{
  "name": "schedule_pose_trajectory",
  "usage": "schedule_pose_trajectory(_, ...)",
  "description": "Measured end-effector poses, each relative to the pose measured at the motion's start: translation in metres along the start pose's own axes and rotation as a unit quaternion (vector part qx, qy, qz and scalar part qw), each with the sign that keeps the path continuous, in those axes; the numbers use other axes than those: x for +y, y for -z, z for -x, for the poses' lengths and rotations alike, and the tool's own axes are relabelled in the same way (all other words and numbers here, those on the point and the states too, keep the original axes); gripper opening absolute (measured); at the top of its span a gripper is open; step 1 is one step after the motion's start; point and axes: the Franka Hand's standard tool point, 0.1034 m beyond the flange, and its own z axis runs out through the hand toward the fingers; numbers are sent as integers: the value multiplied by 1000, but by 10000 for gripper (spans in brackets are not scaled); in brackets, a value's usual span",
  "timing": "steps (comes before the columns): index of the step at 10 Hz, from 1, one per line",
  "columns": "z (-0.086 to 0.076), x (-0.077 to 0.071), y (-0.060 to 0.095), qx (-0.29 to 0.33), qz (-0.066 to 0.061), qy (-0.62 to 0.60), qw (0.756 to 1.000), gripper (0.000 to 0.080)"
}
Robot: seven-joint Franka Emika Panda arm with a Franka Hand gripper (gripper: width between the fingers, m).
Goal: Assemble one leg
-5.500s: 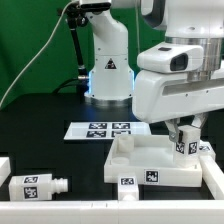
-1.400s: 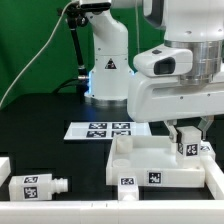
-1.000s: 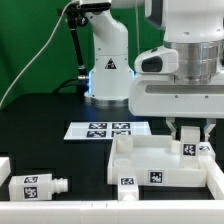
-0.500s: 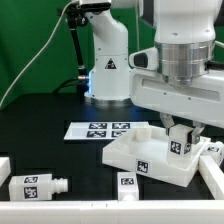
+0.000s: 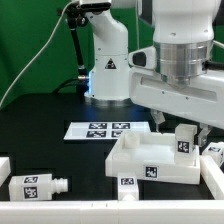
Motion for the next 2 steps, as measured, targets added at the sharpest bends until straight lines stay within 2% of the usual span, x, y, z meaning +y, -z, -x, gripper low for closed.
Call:
schedule_pose_trajectory(1,0,2,9,0,-2,5,1000,637)
schedule_pose_trajectory(2,1,2,7,0,-2,6,1000,647)
